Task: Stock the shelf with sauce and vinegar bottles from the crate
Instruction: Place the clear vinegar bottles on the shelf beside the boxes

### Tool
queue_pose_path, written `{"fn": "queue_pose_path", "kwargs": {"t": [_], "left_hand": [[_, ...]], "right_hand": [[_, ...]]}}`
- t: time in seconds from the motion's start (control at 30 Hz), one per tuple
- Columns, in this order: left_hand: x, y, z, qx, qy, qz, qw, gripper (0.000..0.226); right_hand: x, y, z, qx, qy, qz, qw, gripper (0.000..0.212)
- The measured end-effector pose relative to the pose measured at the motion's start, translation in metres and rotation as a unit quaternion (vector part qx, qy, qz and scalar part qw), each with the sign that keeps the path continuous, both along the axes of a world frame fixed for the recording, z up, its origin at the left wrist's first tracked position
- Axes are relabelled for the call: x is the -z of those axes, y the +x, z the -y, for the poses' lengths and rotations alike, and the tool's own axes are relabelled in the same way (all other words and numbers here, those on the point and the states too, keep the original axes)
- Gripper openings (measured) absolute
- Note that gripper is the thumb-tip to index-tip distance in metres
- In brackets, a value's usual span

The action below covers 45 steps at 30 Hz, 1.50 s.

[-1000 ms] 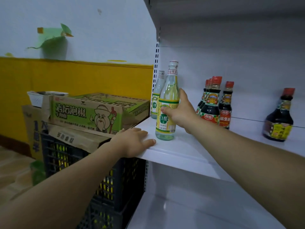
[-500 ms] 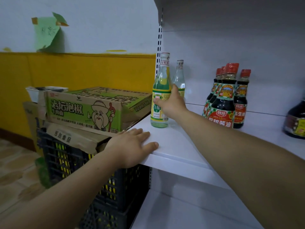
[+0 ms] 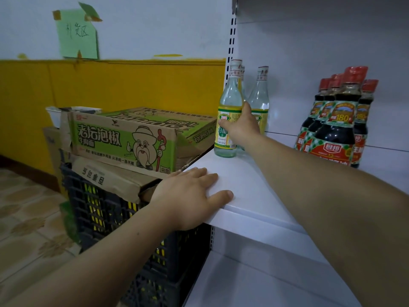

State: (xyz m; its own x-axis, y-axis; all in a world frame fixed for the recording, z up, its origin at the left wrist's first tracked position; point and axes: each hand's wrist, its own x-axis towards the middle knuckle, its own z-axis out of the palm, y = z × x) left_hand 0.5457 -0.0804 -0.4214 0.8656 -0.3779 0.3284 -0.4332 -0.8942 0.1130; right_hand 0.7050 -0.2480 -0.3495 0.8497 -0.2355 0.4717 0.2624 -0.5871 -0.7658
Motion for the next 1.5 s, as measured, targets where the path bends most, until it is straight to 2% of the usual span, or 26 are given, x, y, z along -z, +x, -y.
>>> {"fn": "queue_pose_path", "kwargs": {"t": [0.57, 0.77, 0.87, 1.03, 1.1, 1.27, 1.43, 1.5], "left_hand": [[0.002, -0.002, 0.001, 0.005, -0.014, 0.026, 1.000, 0.074], [0.003, -0.001, 0.001, 0.004, -0.028, 0.042, 0.999, 0.083], [0.003, 0.001, 0.001, 0.006, -0.025, 0.034, 0.999, 0.074], [0.004, 0.003, 0.000, -0.004, -0.018, 0.021, 1.000, 0.071], [0.004, 0.005, 0.000, -0.006, -0.016, 0.019, 1.000, 0.070], [0.002, 0.004, -0.001, -0.004, -0.001, 0.015, 1.000, 0.069], [-0.011, -0.001, -0.001, 0.002, -0.005, -0.029, 1.000, 0.068], [-0.016, -0.014, -0.003, 0.008, -0.003, -0.037, 0.999, 0.069]], "right_hand": [[0.002, 0.018, -0.004, 0.037, -0.014, -0.006, 0.999, 0.084], [0.008, 0.023, -0.004, 0.036, -0.008, 0.014, 0.999, 0.081], [0.008, 0.023, -0.005, 0.038, -0.003, 0.014, 0.999, 0.083], [0.007, 0.013, -0.003, 0.042, -0.003, -0.039, 0.998, 0.091], [0.003, 0.005, 0.001, 0.042, -0.023, -0.058, 0.997, 0.087], [-0.006, -0.045, 0.013, 0.023, -0.108, -0.040, 0.993, 0.060], [0.010, -0.111, 0.019, -0.001, -0.188, -0.076, 0.979, 0.072], [0.016, -0.140, 0.020, -0.006, -0.204, -0.084, 0.975, 0.069]]}}
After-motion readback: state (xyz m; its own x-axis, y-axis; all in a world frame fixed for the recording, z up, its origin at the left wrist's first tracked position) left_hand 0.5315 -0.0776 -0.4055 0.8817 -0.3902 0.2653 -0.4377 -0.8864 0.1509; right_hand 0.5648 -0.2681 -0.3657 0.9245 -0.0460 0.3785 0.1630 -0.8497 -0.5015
